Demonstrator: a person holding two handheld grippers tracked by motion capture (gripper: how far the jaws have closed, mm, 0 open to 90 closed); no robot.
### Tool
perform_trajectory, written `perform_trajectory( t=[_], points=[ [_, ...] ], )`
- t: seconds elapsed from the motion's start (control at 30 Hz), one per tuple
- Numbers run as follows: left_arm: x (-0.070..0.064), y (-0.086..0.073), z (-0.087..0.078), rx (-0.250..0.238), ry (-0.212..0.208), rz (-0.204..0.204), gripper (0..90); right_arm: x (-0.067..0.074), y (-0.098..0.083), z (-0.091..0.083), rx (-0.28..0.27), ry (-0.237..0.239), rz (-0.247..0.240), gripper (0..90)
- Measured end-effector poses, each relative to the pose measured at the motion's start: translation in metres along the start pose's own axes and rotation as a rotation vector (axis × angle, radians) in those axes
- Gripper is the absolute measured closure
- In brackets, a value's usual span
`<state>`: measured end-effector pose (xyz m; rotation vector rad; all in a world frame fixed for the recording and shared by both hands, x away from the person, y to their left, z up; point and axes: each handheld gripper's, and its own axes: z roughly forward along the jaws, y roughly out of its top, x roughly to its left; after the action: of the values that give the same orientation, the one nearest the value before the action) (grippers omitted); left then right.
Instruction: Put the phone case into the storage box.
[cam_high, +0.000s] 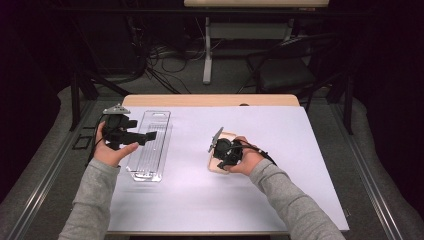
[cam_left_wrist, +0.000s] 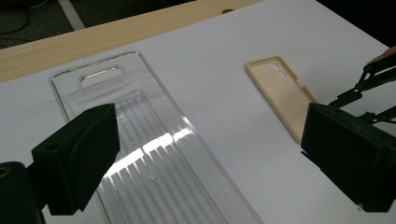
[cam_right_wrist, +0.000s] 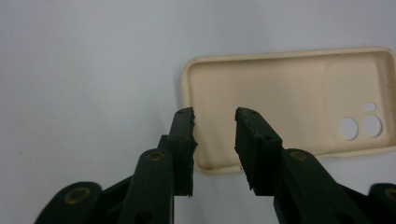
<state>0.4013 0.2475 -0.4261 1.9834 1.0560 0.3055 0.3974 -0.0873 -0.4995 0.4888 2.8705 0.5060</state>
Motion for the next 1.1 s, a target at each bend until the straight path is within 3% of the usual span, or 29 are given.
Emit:
perform_trajectory(
  t=[0.4,1.1],
  points=[
    [0.001,-0.001,0.001,0.003,0.007,-0.003,5.4,0.003,-0.005,0.015,0.053,0.039,-0.003,73.2],
    [0.002,-0.001,0.000,-0.002,0.010,-0.005,5.4,0.004,-0.008,0.026,0.091,0.053,-0.003,81.0]
  ],
)
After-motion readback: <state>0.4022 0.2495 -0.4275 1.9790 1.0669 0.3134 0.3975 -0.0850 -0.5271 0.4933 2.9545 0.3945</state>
